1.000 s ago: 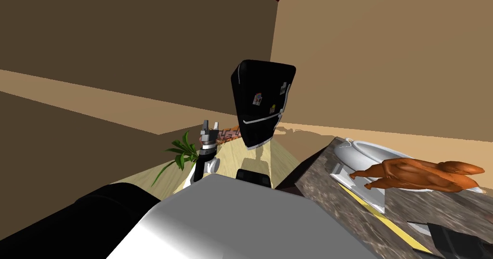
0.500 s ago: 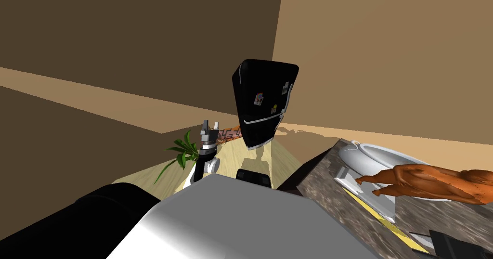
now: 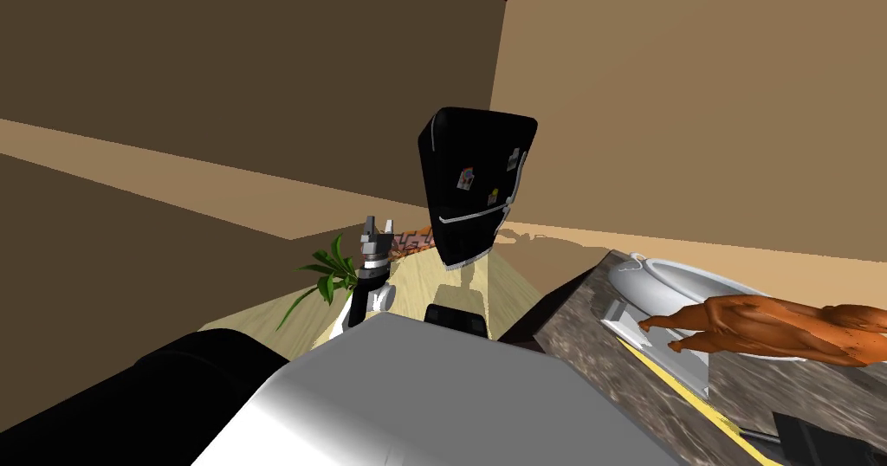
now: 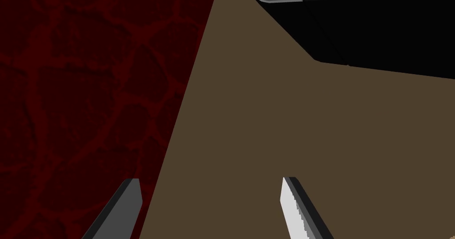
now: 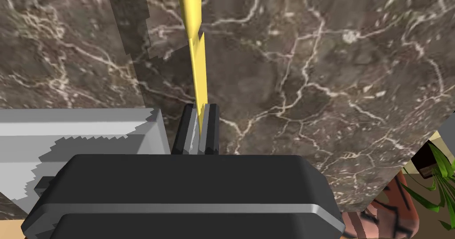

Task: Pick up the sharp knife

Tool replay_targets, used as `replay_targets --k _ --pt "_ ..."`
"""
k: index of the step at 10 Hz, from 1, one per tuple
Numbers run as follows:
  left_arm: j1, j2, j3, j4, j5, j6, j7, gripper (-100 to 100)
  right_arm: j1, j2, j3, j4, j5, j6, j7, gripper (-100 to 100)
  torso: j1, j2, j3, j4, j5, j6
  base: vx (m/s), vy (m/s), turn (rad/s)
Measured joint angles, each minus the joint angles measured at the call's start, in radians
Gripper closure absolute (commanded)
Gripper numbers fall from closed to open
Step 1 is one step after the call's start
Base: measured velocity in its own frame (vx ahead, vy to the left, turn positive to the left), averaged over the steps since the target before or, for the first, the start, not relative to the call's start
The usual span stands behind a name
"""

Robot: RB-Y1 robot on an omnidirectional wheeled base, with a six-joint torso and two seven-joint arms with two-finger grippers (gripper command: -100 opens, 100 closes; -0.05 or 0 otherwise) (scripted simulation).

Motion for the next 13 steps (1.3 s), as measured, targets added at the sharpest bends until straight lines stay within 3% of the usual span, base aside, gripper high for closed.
replay_targets --k 2,4,6,8,9,10,12,13 --pt "0.0 0.0 0.0 0.0 0.0 0.0 0.0 0 0.012 -0.014 -0.02 0.026 -0.05 0.024 0.016 -100 0.003 0.007 0.004 0.001 0.001 0.0 -0.13 0.056 -0.004" --pt "0.0 0.0 0.0 0.0 0.0 0.0 0.0 0 -0.009 -0.012 -0.035 0.048 -0.069 0.073 0.006 -100 0.004 0.009 0.005 0.002 0.001 0.0 -0.099 0.043 0.009" --pt "0.0 0.0 0.0 0.0 0.0 0.0 0.0 0 0.047 -0.05 -0.064 0.036 -0.168 0.127 0.038 -100 0.002 0.004 0.003 0.001 0.001 0.0 -0.04 0.011 0.012" --pt "0.0 0.0 0.0 0.0 0.0 0.0 0.0 0 0.006 -0.035 -0.073 0.084 -0.161 0.138 0.024 -100 0.001 0.003 0.002 0.001 0.0 0.0 -0.044 0.009 0.019" --pt "0.0 0.0 0.0 0.0 0.0 0.0 0.0 0 0.004 -0.037 -0.077 0.083 -0.171 0.155 0.018 -100 0.0 0.003 0.002 0.001 0.0 0.0 -0.044 0.009 0.023" --pt "0.0 0.0 0.0 0.0 0.0 0.0 0.0 0 -0.03 -0.01 -0.08 0.125 -0.154 0.165 0.011 -100 0.0 0.003 0.002 0.001 0.0 0.0 -0.039 0.007 0.011" --pt "0.0 0.0 0.0 0.0 0.0 0.0 0.0 0 0.01 -0.037 -0.098 0.104 -0.212 0.203 0.028 -100 0.0 0.001 0.001 0.0 0.0 0.0 -0.022 -0.002 0.015" --pt "0.0 0.0 0.0 0.0 0.0 0.0 0.0 0 -0.001 -0.031 -0.106 0.12 -0.225 0.224 0.027 -100 0.0 0.002 0.001 0.0 0.0 0.0 -0.032 -0.002 0.019"
